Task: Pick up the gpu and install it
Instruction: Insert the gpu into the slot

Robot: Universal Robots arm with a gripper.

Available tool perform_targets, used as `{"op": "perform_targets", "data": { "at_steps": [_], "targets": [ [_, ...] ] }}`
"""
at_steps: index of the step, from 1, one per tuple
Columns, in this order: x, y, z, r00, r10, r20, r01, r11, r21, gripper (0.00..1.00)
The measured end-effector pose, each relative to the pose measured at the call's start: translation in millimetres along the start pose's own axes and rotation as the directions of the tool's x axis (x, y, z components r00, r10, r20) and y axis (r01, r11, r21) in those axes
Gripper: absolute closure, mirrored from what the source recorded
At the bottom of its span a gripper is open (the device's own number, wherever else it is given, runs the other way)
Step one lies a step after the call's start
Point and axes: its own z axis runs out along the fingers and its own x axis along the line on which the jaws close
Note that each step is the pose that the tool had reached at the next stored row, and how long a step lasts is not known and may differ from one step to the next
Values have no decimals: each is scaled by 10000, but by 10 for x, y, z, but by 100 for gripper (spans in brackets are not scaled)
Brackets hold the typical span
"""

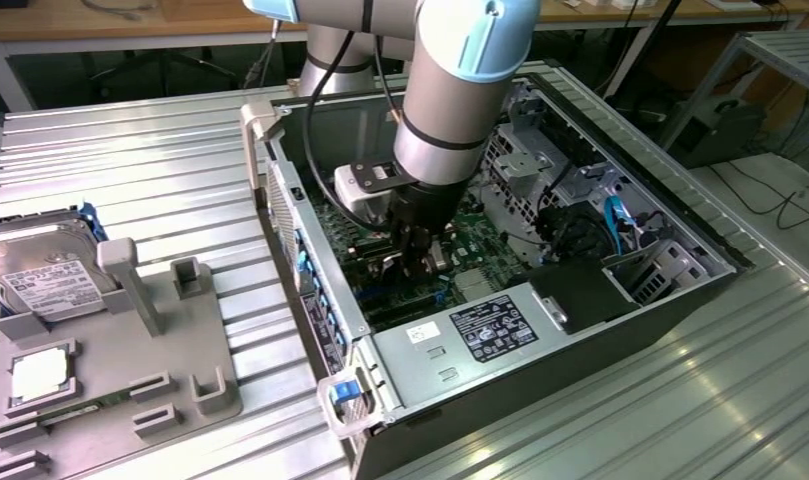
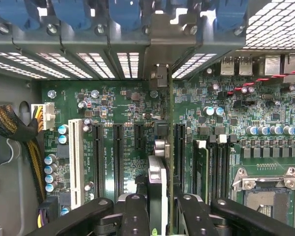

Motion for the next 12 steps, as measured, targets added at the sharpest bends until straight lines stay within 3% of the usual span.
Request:
{"op": "perform_targets", "data": {
  "at_steps": [6, 11, 12],
  "targets": [
    [0, 3, 4, 10000, 0, 5, 0, 10000, 7, 72],
    [-1, 25, 2, 10000, -7, 11, 7, 9998, 188, 72],
    [-1, 25, 2, 10000, -9, 10, 9, 9998, 195, 72]
  ]
}}
